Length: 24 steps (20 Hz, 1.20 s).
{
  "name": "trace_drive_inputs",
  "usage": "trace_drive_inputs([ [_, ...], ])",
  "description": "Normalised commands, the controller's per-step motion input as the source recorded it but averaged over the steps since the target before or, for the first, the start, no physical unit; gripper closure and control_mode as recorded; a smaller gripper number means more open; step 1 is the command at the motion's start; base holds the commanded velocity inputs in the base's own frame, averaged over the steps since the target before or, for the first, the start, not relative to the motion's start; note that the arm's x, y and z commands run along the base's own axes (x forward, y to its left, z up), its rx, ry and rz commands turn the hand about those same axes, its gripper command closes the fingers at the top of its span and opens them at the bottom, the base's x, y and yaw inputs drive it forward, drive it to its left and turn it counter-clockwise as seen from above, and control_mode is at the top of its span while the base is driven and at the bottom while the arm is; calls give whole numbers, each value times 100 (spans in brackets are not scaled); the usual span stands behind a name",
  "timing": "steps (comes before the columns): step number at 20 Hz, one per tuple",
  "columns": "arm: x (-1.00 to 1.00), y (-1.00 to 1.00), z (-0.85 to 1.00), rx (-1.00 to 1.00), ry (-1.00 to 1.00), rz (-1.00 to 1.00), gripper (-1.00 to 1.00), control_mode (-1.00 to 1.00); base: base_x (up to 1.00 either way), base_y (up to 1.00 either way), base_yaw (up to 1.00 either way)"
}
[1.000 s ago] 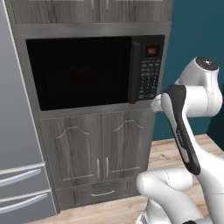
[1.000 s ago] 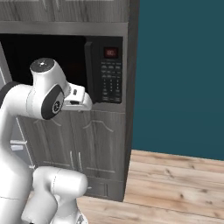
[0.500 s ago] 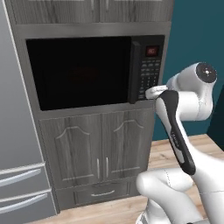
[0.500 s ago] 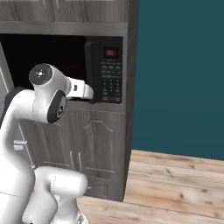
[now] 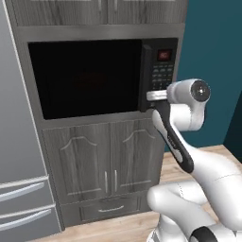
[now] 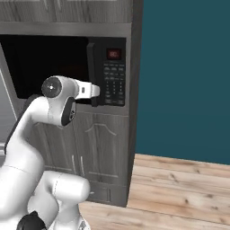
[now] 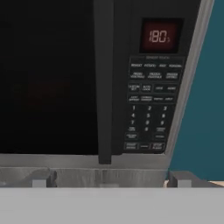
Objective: The microwave is finished heating the fish and carrot. Take the bowl containing the food and place it on the dining counter.
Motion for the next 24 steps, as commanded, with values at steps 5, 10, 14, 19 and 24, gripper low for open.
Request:
trace_drive_inputs([
  [5,66,13,0,0,-13,-8,-100,-100,0,0,0],
  [10,80,0,0,0,-2,-1,-100,-100,0,0,0],
  [14,85,0,0,0,0,0,-100,-100,0,0,0],
  [19,84,0,0,0,0,0,-100,-100,0,0,0],
  [24,83,0,0,0,0,0,-100,-100,0,0,0],
])
